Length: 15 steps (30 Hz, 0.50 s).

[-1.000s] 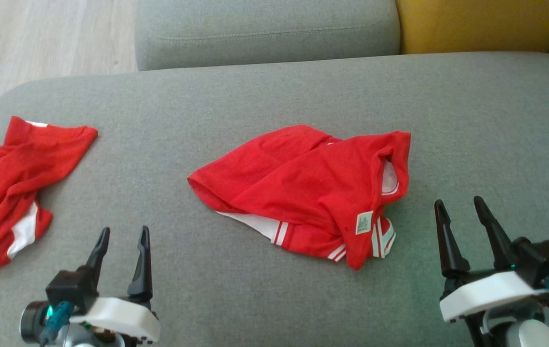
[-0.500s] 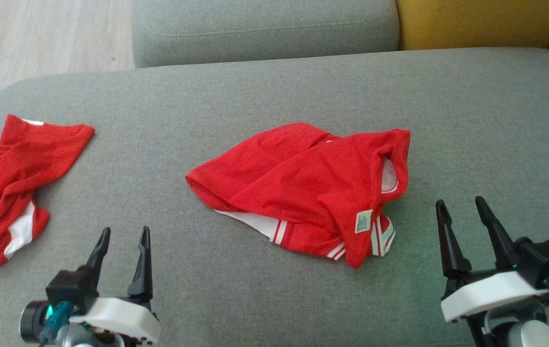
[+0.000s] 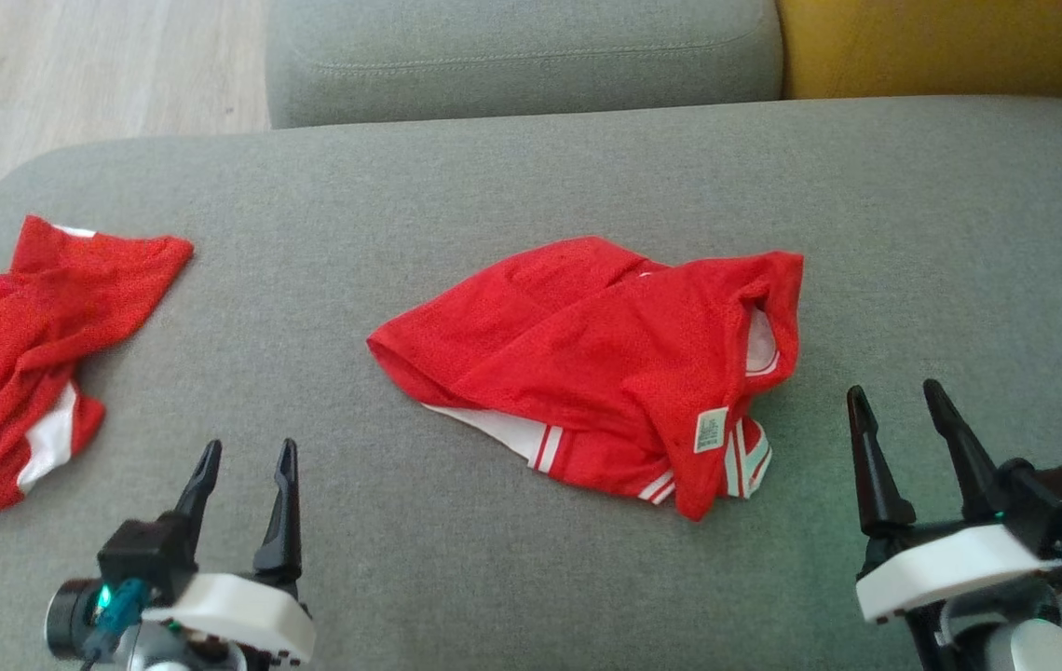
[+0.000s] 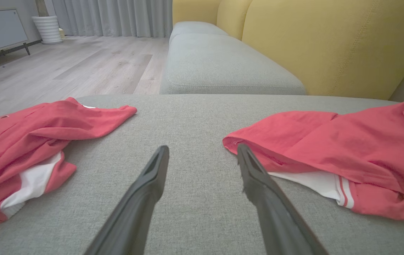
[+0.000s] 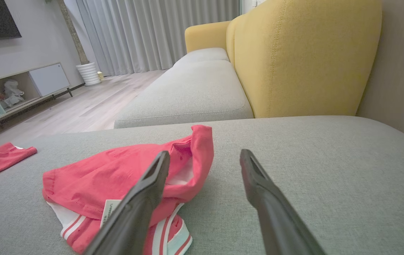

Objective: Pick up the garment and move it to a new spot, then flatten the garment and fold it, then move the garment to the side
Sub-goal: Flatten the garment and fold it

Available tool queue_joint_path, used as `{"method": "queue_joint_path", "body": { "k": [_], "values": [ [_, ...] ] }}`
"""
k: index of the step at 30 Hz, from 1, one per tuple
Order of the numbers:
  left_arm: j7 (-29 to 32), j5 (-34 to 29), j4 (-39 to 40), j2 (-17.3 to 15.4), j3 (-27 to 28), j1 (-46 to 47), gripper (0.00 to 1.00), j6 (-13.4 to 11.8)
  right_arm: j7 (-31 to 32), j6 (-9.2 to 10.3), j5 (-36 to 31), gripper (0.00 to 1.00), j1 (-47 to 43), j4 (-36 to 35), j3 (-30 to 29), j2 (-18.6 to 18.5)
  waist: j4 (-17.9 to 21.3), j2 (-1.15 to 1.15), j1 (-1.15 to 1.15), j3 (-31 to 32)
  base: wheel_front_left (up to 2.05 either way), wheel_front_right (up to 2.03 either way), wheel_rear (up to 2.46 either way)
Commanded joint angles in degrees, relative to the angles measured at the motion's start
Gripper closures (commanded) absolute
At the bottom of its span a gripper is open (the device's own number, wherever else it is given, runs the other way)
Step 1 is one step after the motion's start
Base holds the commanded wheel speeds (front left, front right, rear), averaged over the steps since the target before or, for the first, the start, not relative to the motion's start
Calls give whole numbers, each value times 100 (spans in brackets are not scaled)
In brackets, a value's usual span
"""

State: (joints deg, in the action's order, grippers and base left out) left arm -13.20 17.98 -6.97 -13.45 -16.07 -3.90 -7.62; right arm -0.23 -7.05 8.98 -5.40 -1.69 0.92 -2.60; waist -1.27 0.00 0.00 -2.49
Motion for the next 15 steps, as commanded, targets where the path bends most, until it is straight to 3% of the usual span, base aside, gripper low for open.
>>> {"method": "queue_joint_path", "body": {
  "k": [1,5,9,15],
  "values": [
    [-58,14,171,-80,166,360,0,-24,-25,-44,-6,0,150,-220,96,-28,-23,0,0,-10,0,0,0],
    [-31,-42,182,-26,42,470,0,-20,-28,-44,1,0,149,-212,74,-28,-76,0,0,-21,0,0,0],
    [26,-195,179,111,-324,813,0,148,-11,-44,-2,0,172,-244,37,-28,-133,0,0,-100,0,0,0],
    [285,-450,-53,645,-1364,1593,0,749,35,-44,-47,0,368,-359,91,-28,-31,0,0,-437,0,0,0]
  ]
}}
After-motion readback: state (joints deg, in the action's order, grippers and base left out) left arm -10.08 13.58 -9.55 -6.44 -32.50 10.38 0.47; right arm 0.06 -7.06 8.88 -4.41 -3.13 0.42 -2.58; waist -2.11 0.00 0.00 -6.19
